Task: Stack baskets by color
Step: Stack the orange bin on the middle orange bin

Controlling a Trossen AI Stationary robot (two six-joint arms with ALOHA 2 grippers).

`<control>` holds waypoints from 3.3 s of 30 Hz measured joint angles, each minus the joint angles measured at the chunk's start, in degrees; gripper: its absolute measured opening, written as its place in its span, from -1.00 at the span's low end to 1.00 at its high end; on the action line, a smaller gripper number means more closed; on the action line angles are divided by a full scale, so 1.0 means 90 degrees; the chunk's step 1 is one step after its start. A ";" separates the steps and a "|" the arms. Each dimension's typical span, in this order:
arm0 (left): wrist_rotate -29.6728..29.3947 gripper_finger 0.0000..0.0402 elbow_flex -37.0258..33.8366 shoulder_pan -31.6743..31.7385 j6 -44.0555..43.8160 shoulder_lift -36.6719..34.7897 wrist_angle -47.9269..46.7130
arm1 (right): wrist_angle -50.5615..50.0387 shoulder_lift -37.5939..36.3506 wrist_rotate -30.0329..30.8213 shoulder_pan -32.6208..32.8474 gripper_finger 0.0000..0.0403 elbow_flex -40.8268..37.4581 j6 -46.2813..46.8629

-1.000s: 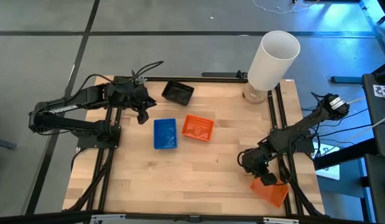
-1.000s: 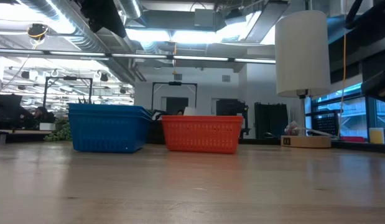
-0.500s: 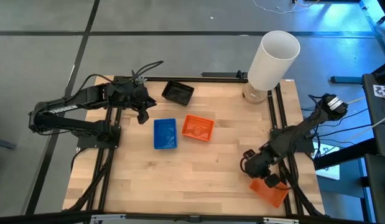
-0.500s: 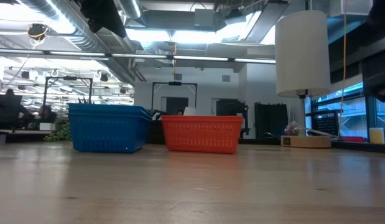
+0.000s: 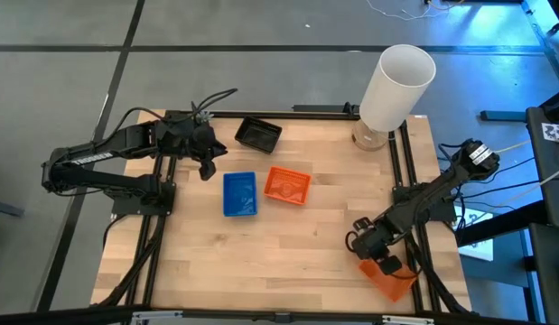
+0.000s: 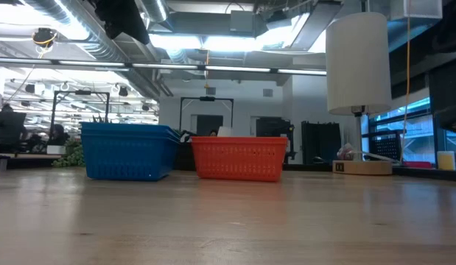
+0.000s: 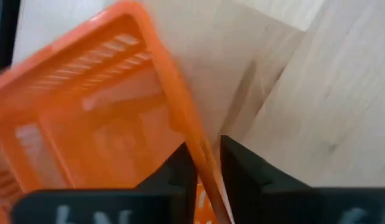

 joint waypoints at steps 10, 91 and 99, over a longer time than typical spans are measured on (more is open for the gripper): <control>0.0518 -0.73 0.0000 -0.0005 0.0256 0.0000 -0.0014 | -0.0276 -0.0014 -0.0268 -0.0580 -0.98 0.0560 0.0762; 0.0096 -0.73 0.0000 -0.0359 0.0479 0.0000 -0.0153 | -0.2528 0.3770 0.0294 -0.5907 -0.82 0.6768 -0.9568; 0.0096 -0.73 0.0000 -0.0359 0.0480 0.0000 -0.0155 | -0.2300 0.3770 0.0431 -0.5711 -0.56 0.6783 -0.8961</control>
